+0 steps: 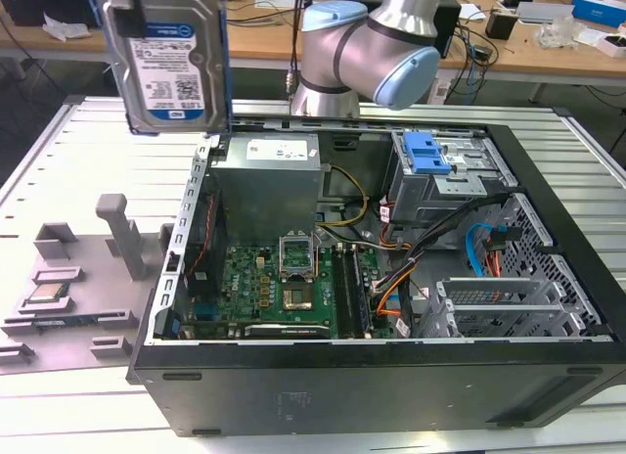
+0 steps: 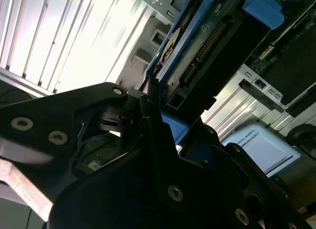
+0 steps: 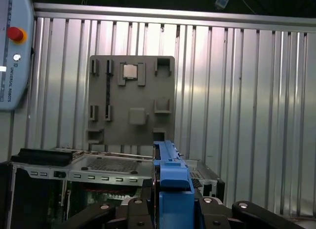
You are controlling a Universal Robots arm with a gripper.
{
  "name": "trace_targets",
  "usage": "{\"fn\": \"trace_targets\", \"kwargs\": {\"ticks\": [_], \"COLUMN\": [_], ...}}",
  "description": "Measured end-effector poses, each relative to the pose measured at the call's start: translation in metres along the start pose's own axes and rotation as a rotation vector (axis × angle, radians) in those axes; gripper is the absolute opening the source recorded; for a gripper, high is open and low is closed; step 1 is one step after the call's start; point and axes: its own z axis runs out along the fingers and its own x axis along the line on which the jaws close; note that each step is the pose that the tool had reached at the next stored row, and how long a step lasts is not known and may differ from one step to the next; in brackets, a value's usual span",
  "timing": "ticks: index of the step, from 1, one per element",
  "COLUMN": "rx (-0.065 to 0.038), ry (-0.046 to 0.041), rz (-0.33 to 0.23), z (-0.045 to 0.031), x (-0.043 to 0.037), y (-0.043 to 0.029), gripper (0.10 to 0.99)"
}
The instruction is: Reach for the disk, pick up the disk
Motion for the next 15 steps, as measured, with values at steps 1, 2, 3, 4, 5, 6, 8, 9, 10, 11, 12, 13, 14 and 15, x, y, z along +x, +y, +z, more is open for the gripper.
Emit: {"fn": "trace_targets", "kwargs": {"ticks": [1,2,3,4,5,6,8,9,10,11,12,13,14,15], "rx": [0.000,0.000,0.000,0.000,0.000,0.000,0.000,0.000,0.000,0.000,0.000,0.000,0.000,0.000], "ry": [0.0002,0.0006,0.0008,0.0010,0.0012,0.0016,0.0020,0.0023,0.0025,0.0028,0.0028,0.0030,0.0034,0.0035], "rz": [0.000,0.000,0.000,0.000,0.000,0.000,0.000,0.000,0.000,0.000,0.000,0.000,0.000,0.000], "z": [-0.0002,-0.0005,-0.0007,-0.0008,-0.0010,-0.0012,-0.0016,-0.0018,-0.0019,-0.0022,-0.0023,-0.0025,-0.0027,-0.0029], "x": [0.0002,0.0006,0.0009,0.0011,0.0014,0.0017,0.0021,0.0023,0.0026,0.0029,0.0030,0.0033,0.0036,0.0038], "y": [-0.0035,-0.0105,-0.0155,-0.0189,-0.0225,-0.0276,-0.0349,-0.0385,-0.0421,-0.0474,-0.0506,-0.0541,-0.0594,-0.0625], "gripper": [0.369,0.369,0.369,0.369,0.369,0.369,0.369,0.369,0.369,0.369,0.369,0.369,0.369,0.369]}}
